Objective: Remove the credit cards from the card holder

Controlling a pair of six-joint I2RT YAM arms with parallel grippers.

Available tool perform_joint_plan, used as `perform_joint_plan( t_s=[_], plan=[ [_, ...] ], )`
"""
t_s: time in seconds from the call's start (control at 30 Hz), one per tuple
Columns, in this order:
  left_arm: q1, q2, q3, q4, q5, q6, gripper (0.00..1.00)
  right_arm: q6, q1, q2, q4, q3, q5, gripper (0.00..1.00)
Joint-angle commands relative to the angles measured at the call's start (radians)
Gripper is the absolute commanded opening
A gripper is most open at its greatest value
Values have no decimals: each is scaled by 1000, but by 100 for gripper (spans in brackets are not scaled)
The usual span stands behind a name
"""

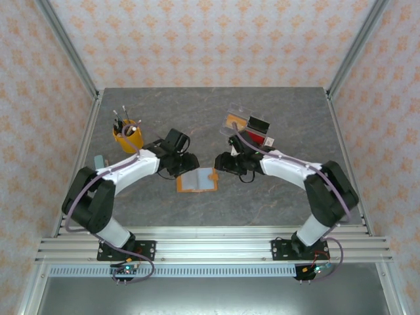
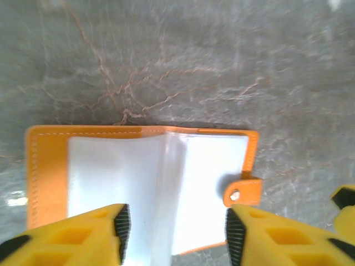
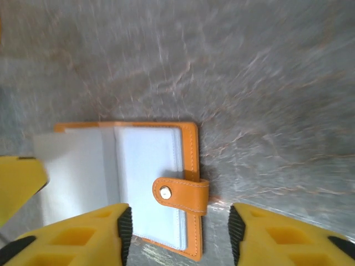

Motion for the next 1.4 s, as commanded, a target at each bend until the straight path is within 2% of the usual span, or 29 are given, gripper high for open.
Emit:
perform_joint_plan(
  t_s=[0.0, 0.17, 0.3, 0.33, 0.43, 0.63, 0.77, 0.93, 1.1, 1.13, 1.3, 1.37],
  plan=[
    [14, -99, 75, -169, -135, 66, 64, -20, -22, -108, -91, 8, 216, 57],
    [50, -225, 129, -286, -295, 124, 84, -86, -74, -296, -143, 2, 462, 70],
    [65, -325, 133, -327, -496, 155, 99, -154, -110, -431, -147, -8, 654, 94],
    [68, -354, 123, -325, -549, 164, 100, -173, -119, -463, -143, -13, 697, 100],
    [74, -436, 67, -280, -707, 195, 100, -222, -141, -522, -133, -24, 811, 100],
    [97, -559, -103, -82, -891, 274, 100, -273, -187, -591, -53, -99, 1024, 100],
    [117, -549, -186, -13, -1003, 269, 100, -348, -226, -608, 80, -188, 1053, 100],
    [124, -551, -350, 217, -1078, 334, 100, -389, -284, -603, 264, -323, 1048, 100],
    [165, -522, -477, 434, -1079, 406, 100, -336, -371, -569, 350, -410, 986, 100],
    [194, -521, -463, 417, -1021, 409, 100, -338, -383, -551, 372, -425, 979, 100],
    [239, -473, -518, 654, -1001, 575, 100, -345, -422, -428, 464, -453, 965, 100],
    [262, -432, -523, 685, -983, 619, 100, -364, -435, -382, 531, -474, 960, 100]
  ],
)
